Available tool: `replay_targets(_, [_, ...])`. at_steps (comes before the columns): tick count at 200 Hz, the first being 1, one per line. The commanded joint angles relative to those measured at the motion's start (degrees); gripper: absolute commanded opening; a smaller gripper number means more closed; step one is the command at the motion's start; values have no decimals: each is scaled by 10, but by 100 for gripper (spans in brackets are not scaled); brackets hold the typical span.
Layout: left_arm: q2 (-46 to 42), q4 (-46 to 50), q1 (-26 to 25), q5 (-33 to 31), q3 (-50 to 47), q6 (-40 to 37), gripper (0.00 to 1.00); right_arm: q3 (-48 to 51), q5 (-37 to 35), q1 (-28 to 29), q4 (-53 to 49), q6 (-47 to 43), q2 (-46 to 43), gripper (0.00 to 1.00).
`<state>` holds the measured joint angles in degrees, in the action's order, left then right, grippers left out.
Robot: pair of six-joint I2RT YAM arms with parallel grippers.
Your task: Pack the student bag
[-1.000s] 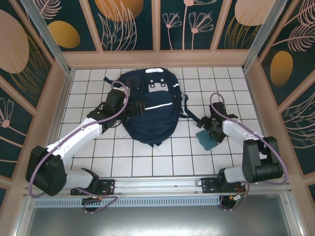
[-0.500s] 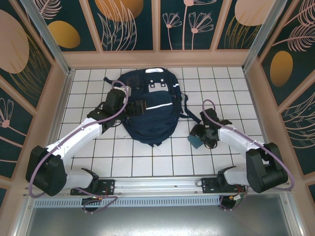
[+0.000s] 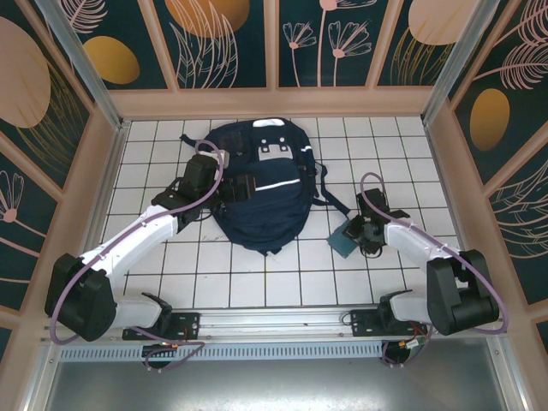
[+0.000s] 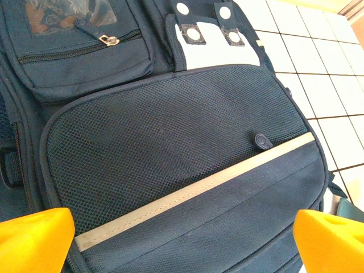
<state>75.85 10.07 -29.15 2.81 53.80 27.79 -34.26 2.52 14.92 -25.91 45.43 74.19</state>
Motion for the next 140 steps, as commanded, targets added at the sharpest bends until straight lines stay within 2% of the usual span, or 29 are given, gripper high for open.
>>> replay_targets(1, [7,-13,4,13,12,12,99,17,5,-9,7,9,19,46])
replay_targets(33, [9,-29,5,42,12,23,99,9,-17,-12,5,13,15,31])
replay_targets(46, [11,-37,4,55,12,29,99,-2,-30,-13,0,8,3,22])
replay_targets(72, [13,-45,4,69,16,36,98,-30,-53,-13,-10,-7,-23,19])
replay_targets(100, [14,-74,4,101,16,52,99,-48,-49,-13,9,-30,-59,10])
replay_targets(140, [28,-128,4,162,14,93,99,-93,21,-21,34,-51,-97,5])
